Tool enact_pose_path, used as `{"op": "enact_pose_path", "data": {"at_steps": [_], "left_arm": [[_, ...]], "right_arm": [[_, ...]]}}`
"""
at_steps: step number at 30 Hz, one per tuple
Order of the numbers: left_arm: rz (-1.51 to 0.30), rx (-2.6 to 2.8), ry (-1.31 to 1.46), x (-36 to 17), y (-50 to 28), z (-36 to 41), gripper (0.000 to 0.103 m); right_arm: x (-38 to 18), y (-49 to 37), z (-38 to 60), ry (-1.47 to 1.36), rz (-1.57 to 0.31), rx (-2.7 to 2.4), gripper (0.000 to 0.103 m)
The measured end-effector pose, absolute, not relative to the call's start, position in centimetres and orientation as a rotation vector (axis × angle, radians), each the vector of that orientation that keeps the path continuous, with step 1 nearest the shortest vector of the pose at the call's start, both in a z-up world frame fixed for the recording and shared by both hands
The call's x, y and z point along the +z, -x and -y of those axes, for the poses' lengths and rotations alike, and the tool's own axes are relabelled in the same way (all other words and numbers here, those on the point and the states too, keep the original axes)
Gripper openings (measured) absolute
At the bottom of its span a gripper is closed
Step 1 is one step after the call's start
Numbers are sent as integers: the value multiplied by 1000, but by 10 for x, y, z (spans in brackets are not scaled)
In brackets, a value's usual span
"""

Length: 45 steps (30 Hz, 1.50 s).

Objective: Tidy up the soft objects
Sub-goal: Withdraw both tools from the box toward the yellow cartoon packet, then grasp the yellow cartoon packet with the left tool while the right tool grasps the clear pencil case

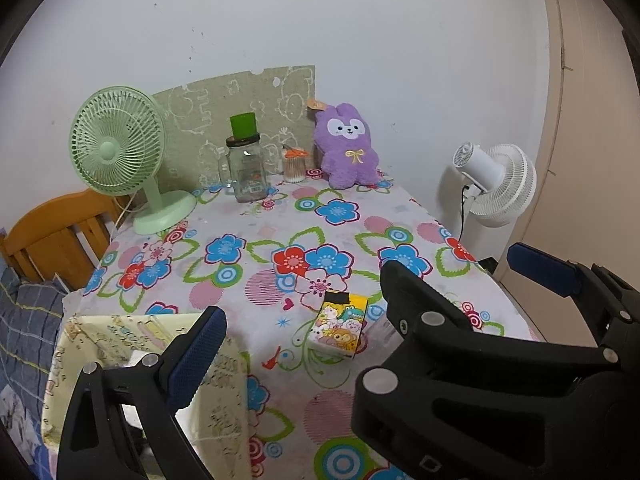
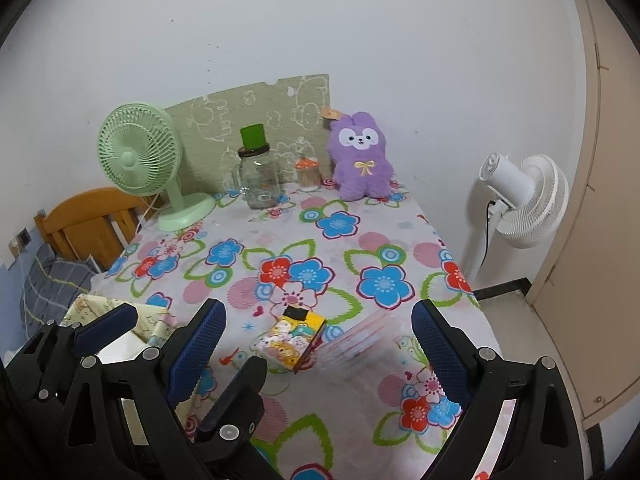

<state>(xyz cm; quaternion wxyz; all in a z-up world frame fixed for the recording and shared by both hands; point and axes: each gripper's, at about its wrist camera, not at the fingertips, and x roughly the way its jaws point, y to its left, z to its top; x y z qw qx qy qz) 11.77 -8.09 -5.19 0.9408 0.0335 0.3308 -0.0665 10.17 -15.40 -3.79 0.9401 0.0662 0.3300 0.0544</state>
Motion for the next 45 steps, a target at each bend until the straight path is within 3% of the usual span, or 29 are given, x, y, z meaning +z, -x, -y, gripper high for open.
{"op": "enact_pose_path", "data": {"at_steps": [27, 45], "left_arm": [[-818, -62, -103, -110, -184, 102, 96], [-976, -61, -68, -156, -212, 102, 90]], "right_arm": [[-111, -168, 177, -189, -862, 73, 96], [-160, -194, 179, -246, -1030, 65, 72]]}}
